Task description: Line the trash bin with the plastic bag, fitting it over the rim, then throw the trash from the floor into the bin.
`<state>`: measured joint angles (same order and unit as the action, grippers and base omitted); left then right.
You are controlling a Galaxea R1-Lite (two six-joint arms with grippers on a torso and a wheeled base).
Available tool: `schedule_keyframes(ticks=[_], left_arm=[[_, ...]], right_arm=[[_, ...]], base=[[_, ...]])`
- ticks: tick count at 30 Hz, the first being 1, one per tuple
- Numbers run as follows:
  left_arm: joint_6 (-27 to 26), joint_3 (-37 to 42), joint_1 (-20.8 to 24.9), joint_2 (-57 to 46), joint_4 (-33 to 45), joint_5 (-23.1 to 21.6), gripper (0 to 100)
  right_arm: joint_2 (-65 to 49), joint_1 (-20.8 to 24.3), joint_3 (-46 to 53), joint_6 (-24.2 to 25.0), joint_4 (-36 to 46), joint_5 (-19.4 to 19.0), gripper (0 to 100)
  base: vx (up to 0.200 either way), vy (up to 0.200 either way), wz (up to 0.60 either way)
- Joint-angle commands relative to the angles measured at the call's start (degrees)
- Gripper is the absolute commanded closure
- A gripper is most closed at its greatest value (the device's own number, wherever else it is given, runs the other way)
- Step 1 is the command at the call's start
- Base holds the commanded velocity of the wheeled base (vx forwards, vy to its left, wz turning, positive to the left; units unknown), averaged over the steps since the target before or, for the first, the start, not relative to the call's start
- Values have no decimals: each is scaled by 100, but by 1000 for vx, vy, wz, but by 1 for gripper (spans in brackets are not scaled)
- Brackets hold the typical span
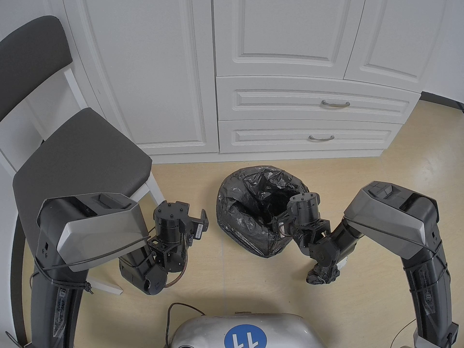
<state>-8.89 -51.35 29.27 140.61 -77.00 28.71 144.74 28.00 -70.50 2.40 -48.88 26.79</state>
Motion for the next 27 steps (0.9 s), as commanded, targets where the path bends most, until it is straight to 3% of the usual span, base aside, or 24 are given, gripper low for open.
schedule_keyframes(ticks=[1,6,19,23,27], left_arm=[[1,2,-9,-16,0,3,0],[1,2,-18,-16,0,3,0],[1,11,-44,-24,-8,3,0],[1,19,-35,-16,-8,3,0],[1,19,-35,-16,-17,3,0]], right_arm=[[-332,-172,423,-284,-7,10,0],[-789,-462,1047,-873,-77,-78,0],[-1369,-752,1495,-961,-200,-561,0],[-1413,-963,1706,-1251,-209,-895,0],[-1325,-1007,1688,-1295,-200,-930,0]], base=[[0,0,0],[0,0,0],[0,0,0],[0,0,0],[0,0,0]])
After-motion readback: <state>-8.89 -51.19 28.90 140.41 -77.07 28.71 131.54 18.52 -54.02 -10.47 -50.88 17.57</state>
